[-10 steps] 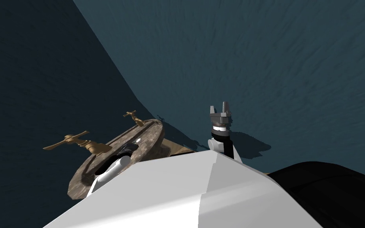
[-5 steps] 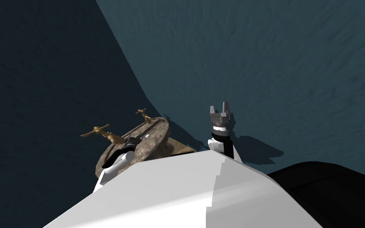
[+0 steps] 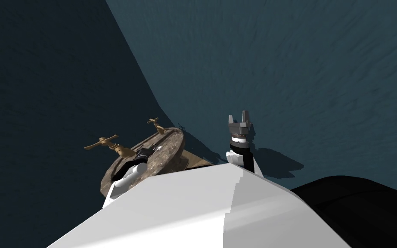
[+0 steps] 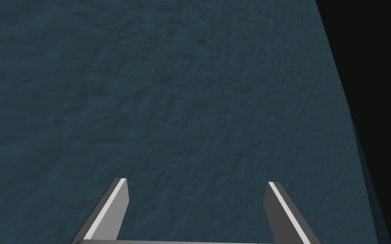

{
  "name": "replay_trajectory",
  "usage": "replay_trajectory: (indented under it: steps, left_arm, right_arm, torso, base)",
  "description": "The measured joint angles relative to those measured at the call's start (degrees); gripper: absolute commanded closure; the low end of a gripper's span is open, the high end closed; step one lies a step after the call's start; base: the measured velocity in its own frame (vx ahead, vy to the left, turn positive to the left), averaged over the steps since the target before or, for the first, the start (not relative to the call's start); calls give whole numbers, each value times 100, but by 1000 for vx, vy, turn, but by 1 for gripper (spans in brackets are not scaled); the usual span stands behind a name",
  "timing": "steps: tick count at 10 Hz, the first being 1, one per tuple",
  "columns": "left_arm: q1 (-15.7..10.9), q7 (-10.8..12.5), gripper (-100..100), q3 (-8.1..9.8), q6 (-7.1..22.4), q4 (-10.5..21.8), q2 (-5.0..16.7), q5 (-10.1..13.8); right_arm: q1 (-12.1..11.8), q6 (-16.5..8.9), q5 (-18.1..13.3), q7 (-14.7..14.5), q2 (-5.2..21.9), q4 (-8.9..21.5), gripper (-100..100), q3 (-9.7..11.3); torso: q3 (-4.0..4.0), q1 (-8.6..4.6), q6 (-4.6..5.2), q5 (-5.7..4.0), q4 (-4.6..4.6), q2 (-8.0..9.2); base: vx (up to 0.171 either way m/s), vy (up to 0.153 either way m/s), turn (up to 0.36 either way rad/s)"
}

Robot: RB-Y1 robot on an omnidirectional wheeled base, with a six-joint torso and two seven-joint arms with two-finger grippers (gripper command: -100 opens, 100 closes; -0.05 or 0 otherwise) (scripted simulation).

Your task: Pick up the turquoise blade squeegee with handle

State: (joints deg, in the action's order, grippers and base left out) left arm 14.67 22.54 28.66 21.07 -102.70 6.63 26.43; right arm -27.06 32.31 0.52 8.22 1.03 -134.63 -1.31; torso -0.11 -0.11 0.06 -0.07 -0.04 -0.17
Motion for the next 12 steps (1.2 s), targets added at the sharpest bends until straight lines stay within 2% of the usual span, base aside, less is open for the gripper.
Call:
replay_trajectory:
  steps: [2, 3, 6, 7, 8, 9, 10, 12]
  left_arm:
    - [92, -21, -100, 152, 223, 108, 80, 131]
    - [225, -40, -100, 241, 348, 76, 70, 192]
    - [373, -104, -100, 394, 494, 318, 213, 402]
    - [381, -110, 0, 403, 515, 323, 213, 408]
    - [380, -109, -100, 402, 513, 322, 213, 408]
    - [331, -120, -100, 385, 456, 408, 203, 383]
    - [324, -124, 100, 383, 437, 420, 202, 380]
    - [324, -123, 100, 383, 439, 418, 203, 380]
  right_arm:
    - [0, 0, 0, 0, 0, 0, 0, -1]
    - [0, 0, 0, 0, 0, 0, 0, 0]
    - [0, 0, 0, 0, 1, 0, 0, -1]
    - [-1, 0, 0, 0, 1, 0, 0, -1]
    - [-1, 0, 0, 0, 1, 0, 0, -1]
    - [-1, 0, 0, 0, 1, 0, 0, -1]
    - [-1, 0, 0, 0, 1, 0, 0, -1]
    - [-1, 0, 0, 0, 1, 0, 0, -1]
  torso:
    - [-1, 13, -3, 2, -1, -2]
    - [-1, 14, -2, 3, -1, -1]
    - [0, 22, -2, 5, 0, 0]
    - [1, 26, -4, 5, 0, 3]
    - [3, 28, -3, 6, 1, 6]
    - [-3, 42, -3, 8, -1, -5]
    - [-2, 40, -4, 9, -1, -2]
    - [3, 31, -3, 6, 1, 6]
  base:
    - [28, -42, -133]
    - [23, -25, -63]
    - [18, -17, -81]
    - [0, 0, 0]
    - [39, 39, -2]
    - [25, 26, -6]
    - [0, 0, 0]
    - [0, 0, 0]
